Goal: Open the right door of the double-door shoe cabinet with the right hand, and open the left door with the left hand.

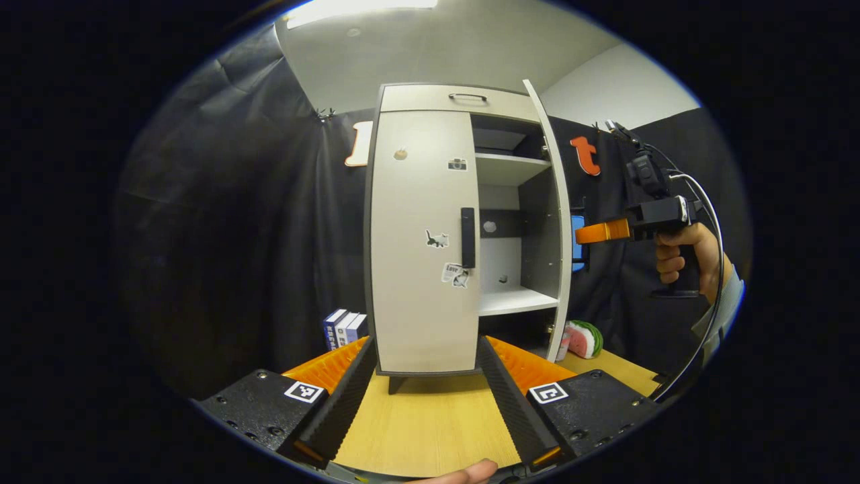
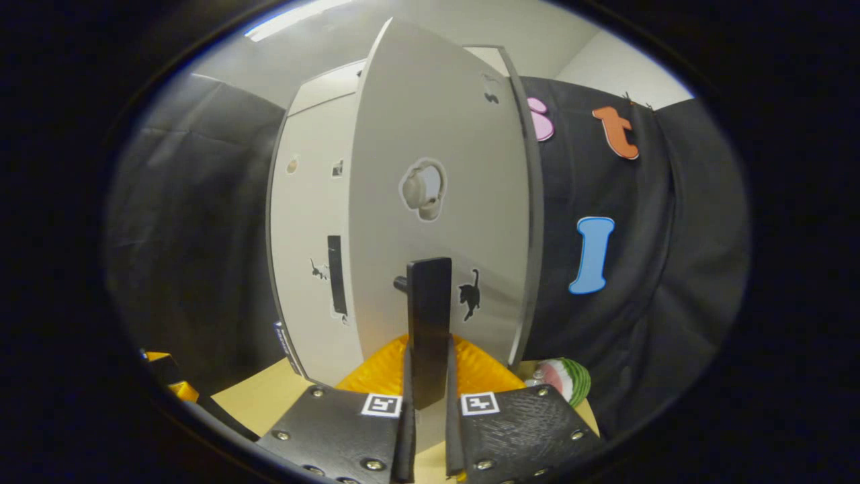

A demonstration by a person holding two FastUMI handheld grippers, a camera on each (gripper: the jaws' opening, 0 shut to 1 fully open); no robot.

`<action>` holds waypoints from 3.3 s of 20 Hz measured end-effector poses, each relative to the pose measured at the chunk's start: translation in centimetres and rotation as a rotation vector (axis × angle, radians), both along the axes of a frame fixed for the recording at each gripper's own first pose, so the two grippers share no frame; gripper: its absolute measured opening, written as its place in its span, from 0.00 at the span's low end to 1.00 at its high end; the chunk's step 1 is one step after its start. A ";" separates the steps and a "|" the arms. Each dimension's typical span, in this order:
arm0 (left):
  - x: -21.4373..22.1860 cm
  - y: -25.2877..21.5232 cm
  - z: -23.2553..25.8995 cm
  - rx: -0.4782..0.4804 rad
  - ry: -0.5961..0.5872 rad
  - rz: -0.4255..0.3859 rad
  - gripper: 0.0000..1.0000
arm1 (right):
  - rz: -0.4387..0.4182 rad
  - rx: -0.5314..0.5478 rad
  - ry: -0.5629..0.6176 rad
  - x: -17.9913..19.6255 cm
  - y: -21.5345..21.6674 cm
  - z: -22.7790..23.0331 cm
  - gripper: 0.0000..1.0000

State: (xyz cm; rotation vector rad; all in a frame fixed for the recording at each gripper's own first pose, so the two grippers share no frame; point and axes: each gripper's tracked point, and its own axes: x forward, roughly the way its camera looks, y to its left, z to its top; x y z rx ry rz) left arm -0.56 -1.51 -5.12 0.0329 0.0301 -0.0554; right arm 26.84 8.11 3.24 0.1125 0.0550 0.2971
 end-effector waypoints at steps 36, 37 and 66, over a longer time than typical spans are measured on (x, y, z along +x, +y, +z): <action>7.5 -4.0 -1.0 0.036 0.044 -0.053 0.95 | -0.134 0.125 -0.103 -3.9 -10.8 -2.8 0.72; 8.3 -3.8 -0.6 0.038 0.037 -0.046 0.95 | -0.146 0.126 -0.110 -5.3 -11.0 -2.9 0.86; 30.2 -4.2 8.5 0.014 -0.062 0.057 0.94 | -0.176 0.143 -0.120 -24.8 3.1 -7.8 1.00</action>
